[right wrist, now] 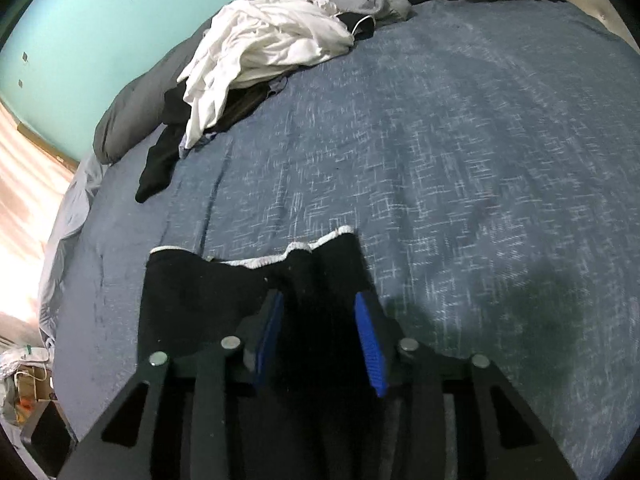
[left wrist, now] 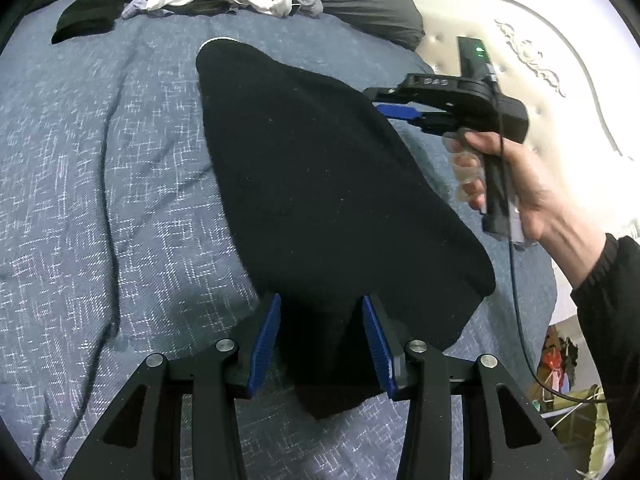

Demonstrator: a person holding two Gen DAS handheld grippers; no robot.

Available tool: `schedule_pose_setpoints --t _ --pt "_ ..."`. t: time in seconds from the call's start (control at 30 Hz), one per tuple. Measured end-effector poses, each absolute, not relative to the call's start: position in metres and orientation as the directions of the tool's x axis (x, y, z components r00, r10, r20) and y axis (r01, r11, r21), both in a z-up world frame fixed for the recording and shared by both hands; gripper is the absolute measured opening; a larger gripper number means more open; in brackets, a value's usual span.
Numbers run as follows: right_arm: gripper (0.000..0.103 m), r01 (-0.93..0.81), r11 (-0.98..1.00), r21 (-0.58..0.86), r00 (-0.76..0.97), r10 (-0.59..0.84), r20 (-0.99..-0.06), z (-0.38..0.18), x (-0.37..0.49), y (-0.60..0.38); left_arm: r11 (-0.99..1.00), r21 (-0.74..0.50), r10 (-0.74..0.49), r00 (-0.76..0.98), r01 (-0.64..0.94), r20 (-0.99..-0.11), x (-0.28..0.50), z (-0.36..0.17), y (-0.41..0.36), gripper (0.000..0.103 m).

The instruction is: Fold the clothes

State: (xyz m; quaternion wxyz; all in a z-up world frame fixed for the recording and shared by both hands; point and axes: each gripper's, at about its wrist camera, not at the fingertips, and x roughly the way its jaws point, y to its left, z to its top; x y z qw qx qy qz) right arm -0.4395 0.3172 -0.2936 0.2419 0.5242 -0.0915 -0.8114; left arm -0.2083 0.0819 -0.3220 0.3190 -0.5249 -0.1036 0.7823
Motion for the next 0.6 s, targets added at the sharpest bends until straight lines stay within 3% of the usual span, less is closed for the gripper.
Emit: schedule_pose_setpoints --t 0.17,0.4,0.6 --pt "0.005 0.31 -0.859 0.408 -0.321 -0.499 -0.805 -0.299 -0.442 0.312 -0.773 -0.498 0.61 -0.248 -0.392 -0.752 -0.207 -0.321 0.085 0.046" --pt "0.002 0.288 -0.892 0.347 -0.452 -0.446 -0.772 -0.275 -0.435 0.327 -0.774 -0.5 0.611 -0.252 -0.388 -0.75 -0.207 -0.323 0.088 0.046" --pt "0.002 0.256 -0.912 0.321 -0.427 -0.404 -0.809 -0.292 -0.439 0.325 -0.777 -0.5 0.609 -0.253 -0.383 -0.752 -0.207 -0.324 0.092 0.048"
